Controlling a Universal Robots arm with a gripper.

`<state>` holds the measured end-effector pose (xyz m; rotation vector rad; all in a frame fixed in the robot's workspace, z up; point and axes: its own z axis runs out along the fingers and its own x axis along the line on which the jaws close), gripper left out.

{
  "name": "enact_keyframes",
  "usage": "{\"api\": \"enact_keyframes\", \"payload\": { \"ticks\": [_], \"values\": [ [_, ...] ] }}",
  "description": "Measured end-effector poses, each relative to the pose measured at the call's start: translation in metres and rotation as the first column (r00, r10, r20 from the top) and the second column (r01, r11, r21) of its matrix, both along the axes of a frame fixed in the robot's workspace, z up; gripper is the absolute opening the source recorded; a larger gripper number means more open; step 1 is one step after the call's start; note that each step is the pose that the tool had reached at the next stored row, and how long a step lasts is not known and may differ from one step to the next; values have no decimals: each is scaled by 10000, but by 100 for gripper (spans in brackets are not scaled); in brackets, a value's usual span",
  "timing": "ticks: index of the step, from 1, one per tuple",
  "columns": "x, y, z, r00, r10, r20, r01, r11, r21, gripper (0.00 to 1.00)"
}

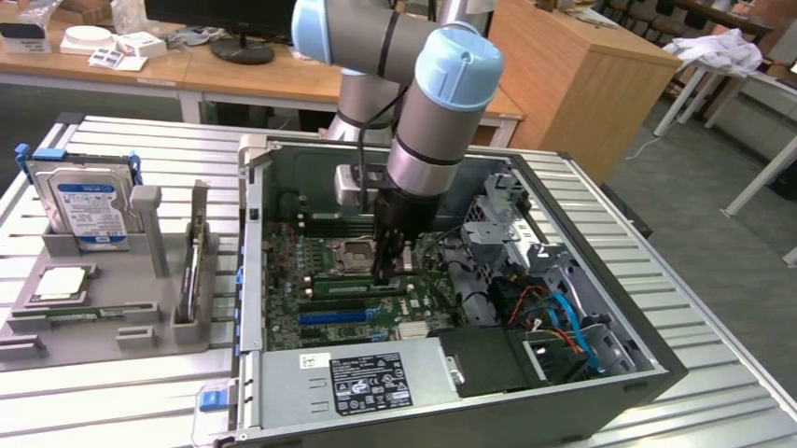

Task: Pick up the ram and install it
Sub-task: 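Insert the ram into the slot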

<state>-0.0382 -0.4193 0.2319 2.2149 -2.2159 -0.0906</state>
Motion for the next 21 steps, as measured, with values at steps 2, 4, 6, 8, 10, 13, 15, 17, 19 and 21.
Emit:
{"api": "enact_keyframes", "payload": {
  "ticks": [2, 4, 6, 8, 10, 13, 15, 17, 19, 21],
  "values": [
    [0, 0, 55, 10000, 0, 1, 0, 10000, 1, 25],
    [0, 0, 109, 10000, 0, 0, 0, 10000, 1, 25],
    [0, 0, 162, 10000, 0, 0, 0, 10000, 1, 25],
    [0, 0, 210, 10000, 0, 1, 0, 10000, 1, 25],
    [0, 0, 261, 10000, 0, 1, 0, 10000, 1, 25],
    [0, 0, 331, 10000, 0, 1, 0, 10000, 0, 25],
    [0, 0, 371, 10000, 1, 0, -1, 10000, 2, 25],
    [0, 0, 413, 10000, 0, 1, 0, 10000, 1, 25],
    [0, 0, 455, 10000, 0, 0, 0, 10000, 1, 25],
    [0, 0, 499, 10000, 0, 0, 0, 10000, 0, 25]
  ]
}}
